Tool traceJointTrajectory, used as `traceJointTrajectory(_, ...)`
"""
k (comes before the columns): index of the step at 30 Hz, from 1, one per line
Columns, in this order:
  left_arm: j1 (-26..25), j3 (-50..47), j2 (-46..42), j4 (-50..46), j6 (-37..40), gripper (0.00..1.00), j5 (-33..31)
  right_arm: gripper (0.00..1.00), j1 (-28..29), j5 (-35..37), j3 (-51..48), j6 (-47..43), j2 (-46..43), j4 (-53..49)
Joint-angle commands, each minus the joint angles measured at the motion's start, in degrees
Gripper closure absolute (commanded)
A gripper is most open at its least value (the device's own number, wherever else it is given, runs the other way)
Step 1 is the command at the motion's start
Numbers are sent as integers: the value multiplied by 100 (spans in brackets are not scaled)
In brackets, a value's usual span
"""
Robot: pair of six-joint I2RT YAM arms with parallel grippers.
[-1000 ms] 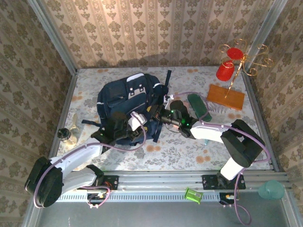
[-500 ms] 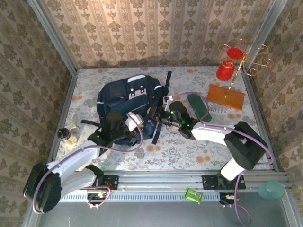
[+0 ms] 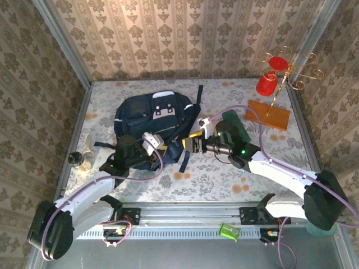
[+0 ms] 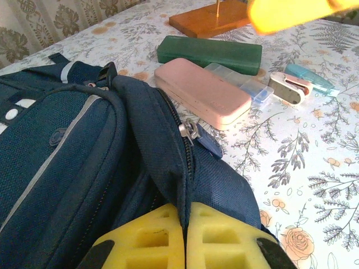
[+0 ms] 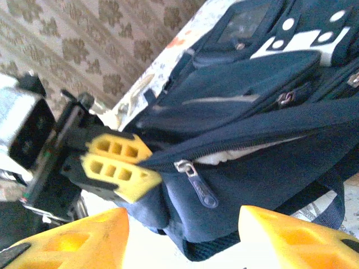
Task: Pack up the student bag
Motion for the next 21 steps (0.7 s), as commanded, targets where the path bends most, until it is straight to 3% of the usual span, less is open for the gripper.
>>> traceJointTrajectory(1,26,81,-90,727,-150,100,379,43,48,-553,215,-562,442,-132)
traceJointTrajectory(9,14,81,-138,672,-132,100,361,46,79,-809,808,-737,1357,-116)
traceJointTrajectory(21,-22,64,-128,692,-106,100,375,51,83,-741,1081,-869,1824,-116)
